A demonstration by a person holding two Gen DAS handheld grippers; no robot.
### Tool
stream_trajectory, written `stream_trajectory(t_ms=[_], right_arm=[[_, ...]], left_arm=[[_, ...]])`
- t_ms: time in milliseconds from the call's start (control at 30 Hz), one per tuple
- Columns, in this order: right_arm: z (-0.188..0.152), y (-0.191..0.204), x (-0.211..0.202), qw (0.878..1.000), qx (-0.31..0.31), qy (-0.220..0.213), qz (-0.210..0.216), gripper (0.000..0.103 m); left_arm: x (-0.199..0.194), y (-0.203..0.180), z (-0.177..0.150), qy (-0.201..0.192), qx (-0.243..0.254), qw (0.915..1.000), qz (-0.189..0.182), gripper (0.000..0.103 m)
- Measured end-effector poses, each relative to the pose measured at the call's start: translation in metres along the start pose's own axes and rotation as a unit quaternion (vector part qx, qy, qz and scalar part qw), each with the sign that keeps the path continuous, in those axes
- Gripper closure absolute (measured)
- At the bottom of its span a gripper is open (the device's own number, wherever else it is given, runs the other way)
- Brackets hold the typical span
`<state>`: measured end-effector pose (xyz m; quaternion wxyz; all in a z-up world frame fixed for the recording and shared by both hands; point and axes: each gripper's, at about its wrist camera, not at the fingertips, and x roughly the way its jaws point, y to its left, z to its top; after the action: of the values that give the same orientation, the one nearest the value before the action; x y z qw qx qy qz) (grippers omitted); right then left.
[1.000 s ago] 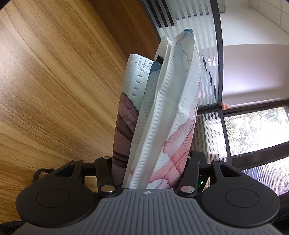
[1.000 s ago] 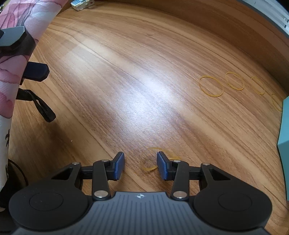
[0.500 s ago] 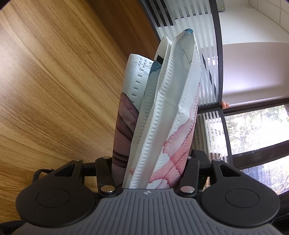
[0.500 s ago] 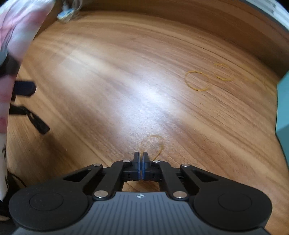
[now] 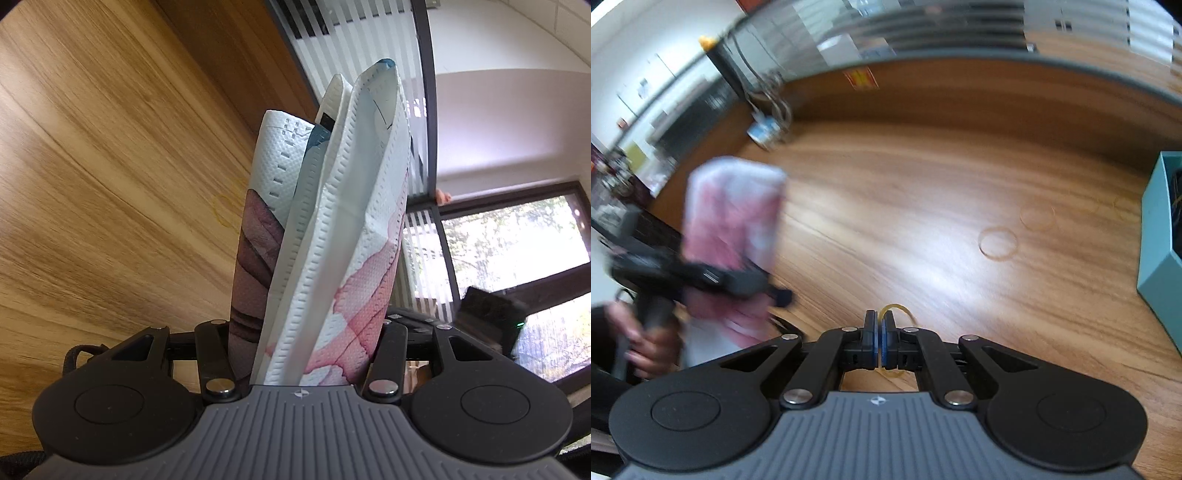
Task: Fold shopping bag
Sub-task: 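Lift the rubber band with the right tool and carry it toward the left tool's bundle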
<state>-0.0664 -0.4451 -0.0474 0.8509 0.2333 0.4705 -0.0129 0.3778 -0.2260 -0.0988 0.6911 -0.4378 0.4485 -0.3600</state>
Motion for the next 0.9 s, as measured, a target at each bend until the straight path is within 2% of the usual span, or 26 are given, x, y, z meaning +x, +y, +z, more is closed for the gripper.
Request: stream_trajectory(t_ms=[167, 300, 400, 700, 900], right_arm=[[0.015, 0.015, -0.024, 0.999, -0.002, -0.014, 0.053, 0.101], [0.024, 0.031, -0.036, 0.995, -0.007, -0.008, 0.095, 0.101], [0.029, 0.039, -0.040, 0.994, -0.015, 0.000, 0.111, 0.101], [0.035, 0.050, -0.035, 0.992, -0.023, 0.021, 0.120, 0.101], [0.036, 0.053, -0.032, 0.991, -0.023, 0.023, 0.133, 0.099]], left_arm=[[0.012, 0.001, -0.004, 0.011, -0.006, 0.9991, -0.041, 0.052], [0.017, 0.002, -0.007, 0.008, -0.015, 0.9964, -0.084, 0.048], [0.020, 0.005, -0.008, 0.001, -0.023, 0.9940, -0.107, 0.046], [0.033, 0.010, -0.013, -0.003, -0.034, 0.9901, -0.137, 0.046], [0.027, 0.011, -0.017, -0.006, -0.029, 0.9912, -0.129, 0.048]])
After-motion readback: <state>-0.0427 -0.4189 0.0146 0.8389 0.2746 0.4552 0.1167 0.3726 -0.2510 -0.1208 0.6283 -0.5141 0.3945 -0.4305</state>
